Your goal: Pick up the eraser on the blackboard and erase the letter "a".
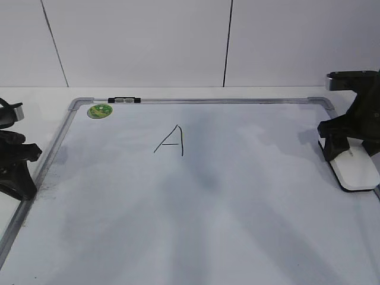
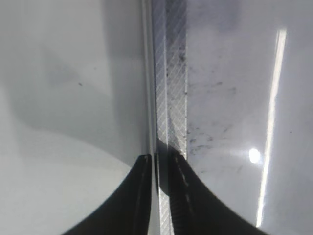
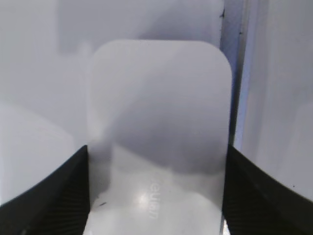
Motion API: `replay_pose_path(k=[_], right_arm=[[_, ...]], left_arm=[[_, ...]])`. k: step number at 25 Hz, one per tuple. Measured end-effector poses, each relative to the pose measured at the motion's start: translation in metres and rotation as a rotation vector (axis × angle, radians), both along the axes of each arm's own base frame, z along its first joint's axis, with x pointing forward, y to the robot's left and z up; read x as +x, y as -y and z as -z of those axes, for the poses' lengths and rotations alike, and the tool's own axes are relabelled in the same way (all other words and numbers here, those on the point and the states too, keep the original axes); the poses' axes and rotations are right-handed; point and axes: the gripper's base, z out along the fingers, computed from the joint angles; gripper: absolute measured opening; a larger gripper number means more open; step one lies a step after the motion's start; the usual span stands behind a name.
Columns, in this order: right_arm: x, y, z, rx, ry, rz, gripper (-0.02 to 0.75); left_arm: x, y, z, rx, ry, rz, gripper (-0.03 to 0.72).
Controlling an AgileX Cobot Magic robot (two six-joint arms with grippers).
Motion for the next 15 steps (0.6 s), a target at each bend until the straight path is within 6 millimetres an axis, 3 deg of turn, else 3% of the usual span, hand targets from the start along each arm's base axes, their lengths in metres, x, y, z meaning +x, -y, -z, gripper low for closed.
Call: replay_pose_path(k=[8, 15], right_arm=[[0.0007, -0.0003, -0.0001, 0.004, 0.008, 0.004, 0.652], [0.0022, -0.0004, -0.004, 0.006, 0.005, 0.006, 0.664]], left_arm=[[0.0, 0.0, 0.0, 0.0, 0.0, 0.0, 0.09], [0.0, 0.0, 0.0, 0.0, 0.0, 0.0, 0.09]])
